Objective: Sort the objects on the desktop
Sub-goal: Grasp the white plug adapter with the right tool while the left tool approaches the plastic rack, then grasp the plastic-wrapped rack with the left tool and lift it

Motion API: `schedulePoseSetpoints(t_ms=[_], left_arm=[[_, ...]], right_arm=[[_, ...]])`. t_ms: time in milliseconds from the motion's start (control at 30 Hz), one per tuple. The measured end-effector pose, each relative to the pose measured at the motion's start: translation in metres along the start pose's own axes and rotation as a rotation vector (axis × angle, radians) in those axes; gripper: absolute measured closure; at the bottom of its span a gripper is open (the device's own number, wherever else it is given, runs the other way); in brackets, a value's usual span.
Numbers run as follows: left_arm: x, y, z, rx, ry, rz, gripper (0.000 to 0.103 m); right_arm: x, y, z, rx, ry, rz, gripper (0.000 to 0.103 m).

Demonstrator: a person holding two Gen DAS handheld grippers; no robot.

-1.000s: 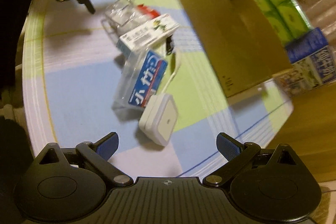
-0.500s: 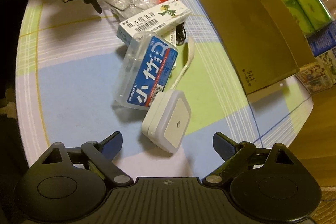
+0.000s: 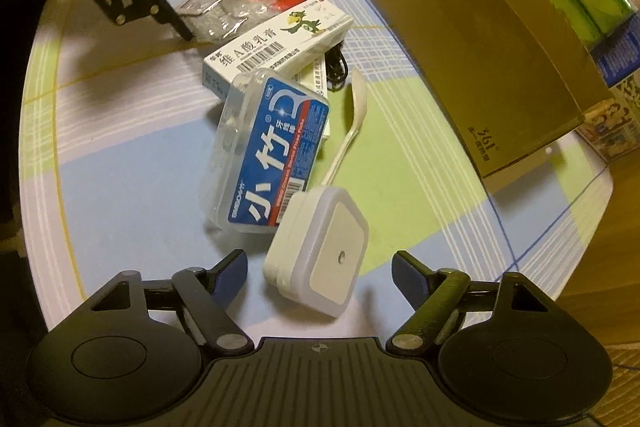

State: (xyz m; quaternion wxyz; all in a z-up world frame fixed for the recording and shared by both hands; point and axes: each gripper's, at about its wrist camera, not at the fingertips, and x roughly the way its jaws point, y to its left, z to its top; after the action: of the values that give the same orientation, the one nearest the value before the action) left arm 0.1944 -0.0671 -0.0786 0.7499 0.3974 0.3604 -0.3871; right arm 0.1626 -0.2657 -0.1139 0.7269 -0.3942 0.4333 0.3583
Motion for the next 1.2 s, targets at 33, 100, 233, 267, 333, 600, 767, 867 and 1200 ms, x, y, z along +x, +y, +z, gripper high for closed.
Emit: schedulePoseSetpoints(t_ms=[33, 100, 233, 267, 333, 600, 767, 867, 1200], left_arm=[[-0.001, 0.000, 0.000, -0.009, 0.001, -0.006, 0.053], [-0.003, -0.002, -0.002, -0.026, 0.002, -0.017, 0.053], [-0.008, -0.005, -0.005, -0.068, 0.011, -0.024, 0.053], [-0.009, -0.005, -0.006, -0.085, 0.012, -0.027, 0.053], [-0.011, -0.006, -0.008, -0.111, 0.016, -0.031, 0.053], [-0.025, -0.010, -0.012, -0.210, 0.023, -0.034, 0.053], [-0.037, -0.012, -0.011, -0.261, 0.021, -0.026, 0.053], [-0.041, -0.011, -0.010, -0.282, 0.023, -0.020, 0.053], [-0.063, -0.008, -0.005, -0.370, 0.022, 0.003, 0.053]], right_arm=[[0.001, 0.000, 0.000, 0.004, 0.001, 0.005, 0.029], [0.004, 0.000, 0.001, 0.007, 0.006, 0.006, 0.039], [0.009, 0.000, 0.002, 0.026, 0.009, 0.002, 0.056], [0.009, 0.000, 0.002, 0.033, 0.012, -0.002, 0.059], [0.008, 0.001, 0.002, 0.055, 0.012, -0.017, 0.062], [-0.010, -0.002, -0.007, 0.236, 0.004, -0.064, 0.075], [-0.021, 0.001, -0.014, 0.320, 0.002, -0.094, 0.075], [-0.031, 0.004, -0.016, 0.355, -0.009, -0.113, 0.075], [-0.065, 0.014, -0.010, 0.423, -0.061, -0.148, 0.075]])
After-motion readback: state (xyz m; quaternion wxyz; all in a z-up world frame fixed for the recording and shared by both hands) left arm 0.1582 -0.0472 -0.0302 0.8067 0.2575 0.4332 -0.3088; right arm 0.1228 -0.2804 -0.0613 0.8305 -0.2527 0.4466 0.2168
